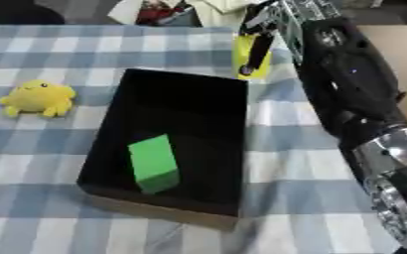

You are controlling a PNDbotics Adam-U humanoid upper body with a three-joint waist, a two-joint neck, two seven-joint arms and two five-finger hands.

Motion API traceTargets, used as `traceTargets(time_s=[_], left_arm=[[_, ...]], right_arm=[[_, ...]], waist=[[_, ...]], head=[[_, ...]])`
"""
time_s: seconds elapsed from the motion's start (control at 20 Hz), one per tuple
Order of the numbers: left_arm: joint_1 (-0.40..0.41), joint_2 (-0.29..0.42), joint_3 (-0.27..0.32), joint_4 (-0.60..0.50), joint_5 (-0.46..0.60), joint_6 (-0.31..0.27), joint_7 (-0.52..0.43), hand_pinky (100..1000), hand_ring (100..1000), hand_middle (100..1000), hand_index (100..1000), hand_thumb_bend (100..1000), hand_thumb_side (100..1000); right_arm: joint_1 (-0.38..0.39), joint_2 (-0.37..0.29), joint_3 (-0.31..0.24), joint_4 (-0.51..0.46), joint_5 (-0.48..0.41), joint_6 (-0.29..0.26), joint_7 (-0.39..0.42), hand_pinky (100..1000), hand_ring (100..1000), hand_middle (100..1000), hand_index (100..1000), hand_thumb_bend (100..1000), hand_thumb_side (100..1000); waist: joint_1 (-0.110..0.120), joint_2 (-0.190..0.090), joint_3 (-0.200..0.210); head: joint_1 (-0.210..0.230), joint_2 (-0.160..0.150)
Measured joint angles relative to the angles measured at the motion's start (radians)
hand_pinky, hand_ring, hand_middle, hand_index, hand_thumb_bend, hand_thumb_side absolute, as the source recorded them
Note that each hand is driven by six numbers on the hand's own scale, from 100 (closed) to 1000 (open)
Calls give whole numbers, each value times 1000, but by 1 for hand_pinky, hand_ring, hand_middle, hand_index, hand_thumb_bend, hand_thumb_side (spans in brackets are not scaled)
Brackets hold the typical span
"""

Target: Pick up objects on the table and place them in the box.

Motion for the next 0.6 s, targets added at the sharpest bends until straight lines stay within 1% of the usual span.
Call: traceTargets(time_s=[0.05, 0.15, 0.25, 0.3, 0.35, 0.4, 0.45, 0.5, 0.6], left_arm=[[0, 0, 0, 0, 0, 0, 0, 570, 694, 680, 833, 100, 815], [0, 0, 0, 0, 0, 0, 0, 571, 695, 680, 832, 100, 814], [0, 0, 0, 0, -1, 0, 0, 571, 695, 680, 832, 100, 812], [0, 0, 0, 0, -1, -1, -1, 571, 695, 680, 832, 100, 810], [-1, 0, 0, 0, -1, -1, -2, 571, 695, 680, 832, 100, 809], [-1, 0, 0, 0, -1, -2, -3, 571, 695, 680, 832, 100, 806], [-1, 0, 0, 0, -1, -2, -3, 571, 696, 680, 832, 100, 805], [-1, 0, 0, 0, -1, -2, -4, 571, 696, 680, 832, 100, 804], [-1, 0, 0, 0, -2, -1, -6, 572, 696, 680, 832, 100, 797]], right_arm=[[-1, 1, -1, 2, 3, 2, 2, 1000, 985, 924, 1000, 290, 456], [-2, 3, -6, 2, 5, 2, 1, 995, 974, 899, 943, 236, 425], [-2, 7, -7, 2, 5, 1, -10, 993, 970, 893, 932, 210, 413], [-2, 8, -8, 0, 4, 1, -17, 989, 963, 879, 913, 158, 379], [-2, 8, -8, -1, 4, 1, -24, 988, 962, 878, 911, 151, 374], [-2, 8, -8, -2, 4, 1, -31, 982, 952, 865, 895, 100, 330], [-2, 8, -9, -2, 4, 2, -38, 977, 945, 856, 881, 100, 319], [-2, 9, -10, -2, 3, 3, -44, 973, 940, 850, 872, 100, 284], [-2, 12, -11, -2, -2, 5, -55, 969, 933, 840, 859, 100, 267]], waist=[[0, 0, 1], [1, 0, 1], [1, 0, 0], [1, 0, -1], [1, 0, -2], [1, 0, -3], [1, 0, -3], [1, 0, -3], [1, -1, -2]], head=[[0, 0], [0, 0], [0, 0], [-1, 0], [-1, 0], [-1, 0], [-1, 0], [-1, 0], [-5, 0]])
